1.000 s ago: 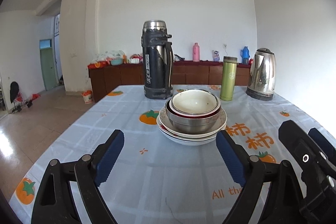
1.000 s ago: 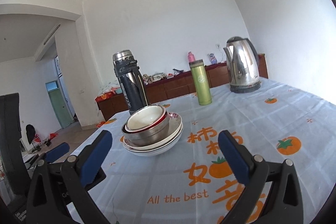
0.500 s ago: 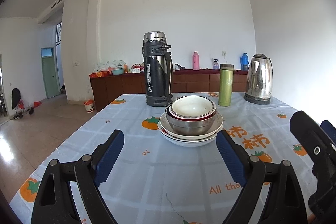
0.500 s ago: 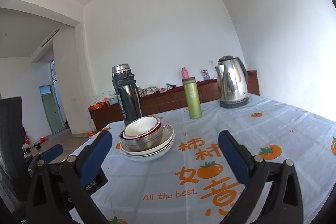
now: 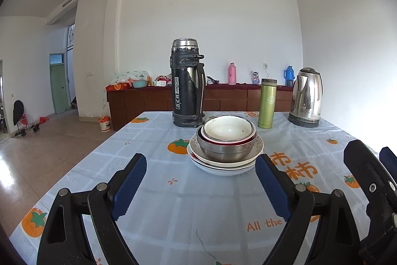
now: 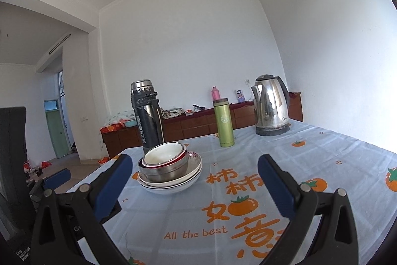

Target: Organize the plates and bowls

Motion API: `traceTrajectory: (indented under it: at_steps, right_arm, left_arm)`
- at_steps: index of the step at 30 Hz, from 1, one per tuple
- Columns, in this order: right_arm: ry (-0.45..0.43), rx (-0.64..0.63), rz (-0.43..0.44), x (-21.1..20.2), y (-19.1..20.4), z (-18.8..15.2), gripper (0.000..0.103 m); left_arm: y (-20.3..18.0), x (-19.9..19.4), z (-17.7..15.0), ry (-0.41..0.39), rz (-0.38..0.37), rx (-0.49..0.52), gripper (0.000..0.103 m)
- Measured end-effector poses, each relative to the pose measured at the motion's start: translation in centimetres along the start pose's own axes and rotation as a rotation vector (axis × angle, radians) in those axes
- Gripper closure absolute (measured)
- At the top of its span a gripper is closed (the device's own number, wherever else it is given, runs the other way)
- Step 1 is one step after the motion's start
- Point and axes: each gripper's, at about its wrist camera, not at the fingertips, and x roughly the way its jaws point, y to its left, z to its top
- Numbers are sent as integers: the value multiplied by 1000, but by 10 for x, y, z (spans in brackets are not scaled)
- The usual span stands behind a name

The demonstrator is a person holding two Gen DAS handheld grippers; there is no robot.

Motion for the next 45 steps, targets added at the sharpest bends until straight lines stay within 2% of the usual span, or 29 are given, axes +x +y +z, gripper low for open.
traceTrajectory:
  at_steps: [25,37,45]
  right_arm:
    - [10,15,4,2,-2,0,0]
    - [12,8,1,3,-2,0,0]
    - [17,14,-12,4,-4,0,0]
  left_arm:
    - [0,0,1,3,8,2,12]
    - [-2,5,1,27,24,9,12]
    - [-1,4,-1,12,45,2,12]
